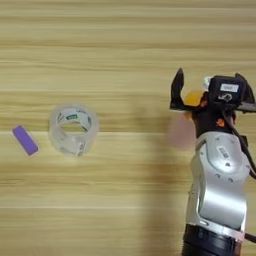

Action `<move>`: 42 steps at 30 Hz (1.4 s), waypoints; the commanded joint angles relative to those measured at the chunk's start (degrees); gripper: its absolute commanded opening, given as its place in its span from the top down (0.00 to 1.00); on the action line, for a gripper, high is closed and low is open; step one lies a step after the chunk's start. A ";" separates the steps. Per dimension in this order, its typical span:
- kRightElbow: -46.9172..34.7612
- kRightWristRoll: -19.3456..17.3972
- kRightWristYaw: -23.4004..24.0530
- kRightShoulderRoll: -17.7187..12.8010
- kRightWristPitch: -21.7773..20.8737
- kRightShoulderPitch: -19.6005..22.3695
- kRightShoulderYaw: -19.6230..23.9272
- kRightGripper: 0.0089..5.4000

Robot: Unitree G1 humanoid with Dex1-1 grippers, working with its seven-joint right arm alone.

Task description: Move the objects on the table

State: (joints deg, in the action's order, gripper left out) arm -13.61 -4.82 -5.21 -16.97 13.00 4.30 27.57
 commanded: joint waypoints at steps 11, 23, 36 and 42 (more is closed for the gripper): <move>8.97 -2.62 -0.18 -3.98 -4.77 5.01 1.24 0.01; 12.31 -4.54 -0.15 -4.50 -4.98 5.64 1.21 0.20; 12.15 -5.02 -0.08 -4.73 -5.08 5.53 0.91 0.34; 10.09 -5.11 -0.04 -5.35 -4.45 5.98 0.97 0.34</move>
State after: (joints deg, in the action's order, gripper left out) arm 0.41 -9.63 -5.48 -18.67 9.79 6.42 28.15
